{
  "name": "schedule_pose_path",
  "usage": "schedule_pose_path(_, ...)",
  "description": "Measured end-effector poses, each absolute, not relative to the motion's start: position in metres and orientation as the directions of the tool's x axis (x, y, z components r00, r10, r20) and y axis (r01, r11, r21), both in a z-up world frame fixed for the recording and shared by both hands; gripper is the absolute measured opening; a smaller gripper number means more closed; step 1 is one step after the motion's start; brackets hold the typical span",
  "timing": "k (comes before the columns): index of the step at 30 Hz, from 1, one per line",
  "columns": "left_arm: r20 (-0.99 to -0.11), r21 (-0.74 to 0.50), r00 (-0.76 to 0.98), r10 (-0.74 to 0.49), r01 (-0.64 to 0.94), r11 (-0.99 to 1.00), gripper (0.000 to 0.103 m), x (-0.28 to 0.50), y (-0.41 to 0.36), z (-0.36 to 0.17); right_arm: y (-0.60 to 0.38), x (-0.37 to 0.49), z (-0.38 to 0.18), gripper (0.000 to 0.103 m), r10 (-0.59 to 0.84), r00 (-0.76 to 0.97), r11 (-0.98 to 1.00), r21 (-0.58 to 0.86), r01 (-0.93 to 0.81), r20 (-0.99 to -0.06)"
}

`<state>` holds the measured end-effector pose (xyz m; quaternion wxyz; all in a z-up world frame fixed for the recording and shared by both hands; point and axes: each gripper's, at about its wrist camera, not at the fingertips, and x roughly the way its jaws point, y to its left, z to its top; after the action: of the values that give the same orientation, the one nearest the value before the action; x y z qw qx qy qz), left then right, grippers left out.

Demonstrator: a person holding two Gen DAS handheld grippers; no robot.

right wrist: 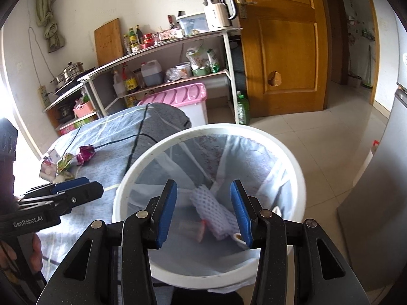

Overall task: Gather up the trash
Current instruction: 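Move both open tools from the bin back over the table, then grasp the pink drink carton with the left tool while the right tool grasps the yellow wrapper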

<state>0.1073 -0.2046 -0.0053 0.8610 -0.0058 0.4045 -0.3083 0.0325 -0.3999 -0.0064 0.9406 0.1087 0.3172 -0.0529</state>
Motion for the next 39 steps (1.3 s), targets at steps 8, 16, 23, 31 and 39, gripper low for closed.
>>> schedule_pose_path(8,-0.672,-0.248,0.572,-0.471,0.425,0.871,0.057,0.108,-0.143,0.006,-0.357,0.044,-0.002,0.045,0.060,0.802,0.979,0.190,0.068,-0.594)
schedule_pose_path(16,-0.665,-0.227,0.644,-0.378,0.309,0.924,0.059,0.110,-0.082,0.011,-0.312,0.057,-0.003,0.045,0.159,0.786,0.978,0.207,-0.041,-0.597)
schedule_pose_path(23,-0.672,-0.226,0.683,-0.286,0.178,0.958,0.064,0.117,-0.023,0.008,-0.271,0.074,-0.010,0.045,0.240,0.754,0.967,0.216,-0.134,-0.611)
schedule_pose_path(31,-0.679,-0.250,0.692,-0.244,0.094,0.964,0.064,0.131,0.021,0.005,-0.227,0.095,-0.021,0.045,0.342,0.688,0.939,0.254,-0.231,-0.640)
schedule_pose_path(39,-0.679,-0.271,0.687,-0.259,0.094,0.958,0.064,0.149,0.029,0.005,-0.188,0.112,-0.030,0.045,0.392,0.639,0.919,0.255,-0.299,-0.662)
